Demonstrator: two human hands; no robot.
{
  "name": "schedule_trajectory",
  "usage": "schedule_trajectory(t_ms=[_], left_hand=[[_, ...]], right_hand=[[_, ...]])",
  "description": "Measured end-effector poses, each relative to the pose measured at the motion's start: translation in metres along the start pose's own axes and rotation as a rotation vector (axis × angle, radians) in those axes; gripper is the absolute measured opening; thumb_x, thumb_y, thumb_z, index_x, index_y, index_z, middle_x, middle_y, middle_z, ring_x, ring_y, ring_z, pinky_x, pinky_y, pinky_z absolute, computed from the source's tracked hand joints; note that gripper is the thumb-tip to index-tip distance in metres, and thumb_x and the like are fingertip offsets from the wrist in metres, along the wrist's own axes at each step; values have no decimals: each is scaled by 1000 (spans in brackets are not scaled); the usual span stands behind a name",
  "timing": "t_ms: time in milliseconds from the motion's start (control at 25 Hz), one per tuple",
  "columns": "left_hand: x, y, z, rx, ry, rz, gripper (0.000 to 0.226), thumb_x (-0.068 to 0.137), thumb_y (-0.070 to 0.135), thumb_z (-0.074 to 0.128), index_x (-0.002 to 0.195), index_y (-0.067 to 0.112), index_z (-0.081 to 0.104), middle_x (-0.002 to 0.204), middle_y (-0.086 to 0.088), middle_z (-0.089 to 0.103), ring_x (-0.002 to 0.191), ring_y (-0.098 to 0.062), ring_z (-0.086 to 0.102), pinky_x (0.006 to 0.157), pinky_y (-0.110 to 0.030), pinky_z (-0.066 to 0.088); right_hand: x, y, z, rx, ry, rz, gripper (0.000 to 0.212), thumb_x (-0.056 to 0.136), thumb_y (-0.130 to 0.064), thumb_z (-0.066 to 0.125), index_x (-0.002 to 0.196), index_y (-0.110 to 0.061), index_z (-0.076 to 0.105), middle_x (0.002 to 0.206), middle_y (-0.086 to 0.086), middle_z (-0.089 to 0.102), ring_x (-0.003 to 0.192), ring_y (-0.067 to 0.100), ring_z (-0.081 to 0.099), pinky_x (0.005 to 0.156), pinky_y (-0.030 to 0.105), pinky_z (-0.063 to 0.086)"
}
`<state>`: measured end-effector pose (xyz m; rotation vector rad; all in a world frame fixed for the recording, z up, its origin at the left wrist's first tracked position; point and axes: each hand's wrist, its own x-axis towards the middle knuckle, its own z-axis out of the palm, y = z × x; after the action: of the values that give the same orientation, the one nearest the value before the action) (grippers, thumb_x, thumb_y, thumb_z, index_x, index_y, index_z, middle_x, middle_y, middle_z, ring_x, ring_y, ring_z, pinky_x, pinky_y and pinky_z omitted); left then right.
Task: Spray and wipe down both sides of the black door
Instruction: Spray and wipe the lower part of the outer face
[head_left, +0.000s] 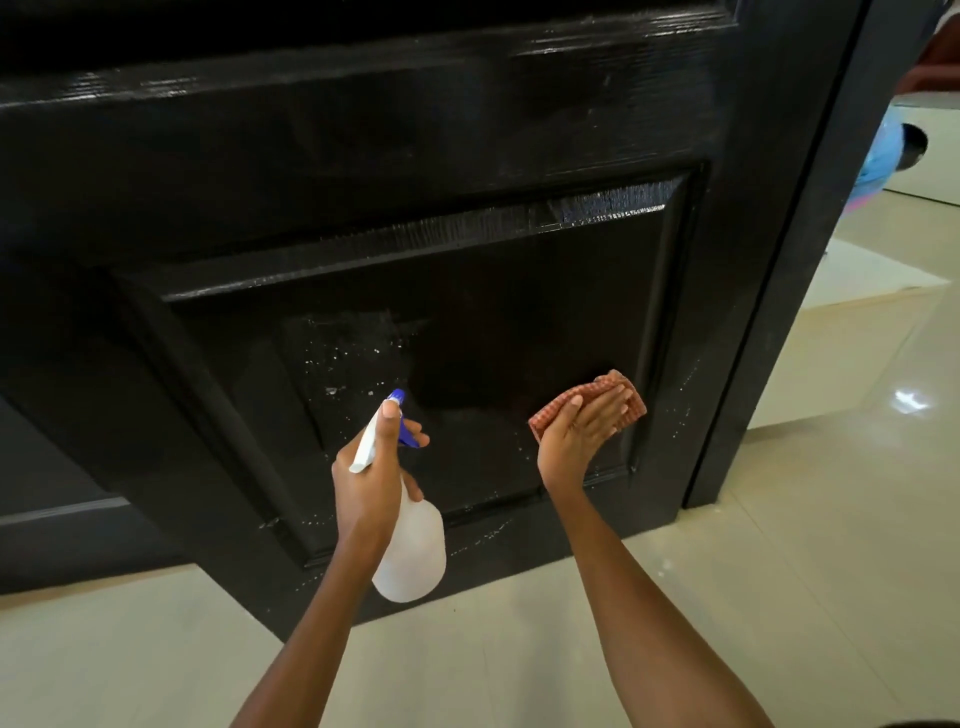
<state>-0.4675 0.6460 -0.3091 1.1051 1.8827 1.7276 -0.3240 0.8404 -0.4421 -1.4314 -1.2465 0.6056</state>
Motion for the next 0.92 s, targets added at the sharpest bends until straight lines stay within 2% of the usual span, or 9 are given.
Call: schedule_trajectory(t_ms=[160,280,320,440,520,640,720,800,920], left_hand=[[-9,-7,1,-8,-9,-1,52,99,59,38,86,19,70,91,4,75,44,-23,60,56,-29,54],[-14,-7,-8,-5,-3,9,54,98,59,37,87,17,70,92,5,75,44,-22,60,59,-29,53],[-13,-5,-11,-7,6,14,55,97,59,38,88,16,70,93,4,75,44,-21,60,57,-26,53],[-10,3,-24,-12,58,32,57,97,60,37,90,14,70,94,1,75,45,-20,60,55,-22,53],[-8,6,-35,-12,112,38,55,98,61,37,88,18,70,94,2,76,46,-22,61,62,-31,54],[-6,6,-50,-11,209,13,48,99,63,37,89,28,70,94,3,76,49,-19,63,68,-42,57],[-5,5,-58,-16,242,-2,49,98,63,38,89,26,69,95,2,75,49,-17,62,66,-41,57],[-4,4,-63,-27,252,-5,52,97,62,39,87,21,70,94,2,75,46,-17,61,60,-34,55],[-4,3,-69,-53,265,-16,52,93,61,41,87,18,70,91,3,74,49,-17,61,50,-22,53]], right_hand=[[3,-6,-2,273,11,416,73,109,-52,9,160,-7,-18,169,16,-23,158,33,-15,127,57,-1],[-2,-21,-8,257,-14,386,94,94,-77,-2,163,-14,-9,171,16,-13,158,34,-8,128,57,4],[-6,-36,-8,253,-2,287,94,94,-77,-3,163,-13,-8,171,15,-12,158,33,-8,128,56,2],[-26,-99,8,157,27,-84,73,108,-53,15,162,-11,-10,170,13,-15,158,32,-12,128,54,-5],[-48,-134,27,-40,-51,-515,70,110,-47,22,163,-9,-5,169,12,-14,158,36,-11,127,53,-9],[-65,-157,49,-357,-129,-1198,63,111,-43,36,163,-11,20,171,12,5,158,33,3,128,51,-1],[-58,-156,49,-459,-133,-1435,60,110,-42,41,162,-17,29,172,7,16,159,25,7,129,46,2],[-39,-141,38,-444,-88,-1384,66,108,-44,46,164,-19,22,173,4,4,159,23,3,128,45,-1],[-8,-112,18,-308,127,-863,73,109,-47,37,164,-15,0,172,10,-5,159,34,1,128,51,-3]])
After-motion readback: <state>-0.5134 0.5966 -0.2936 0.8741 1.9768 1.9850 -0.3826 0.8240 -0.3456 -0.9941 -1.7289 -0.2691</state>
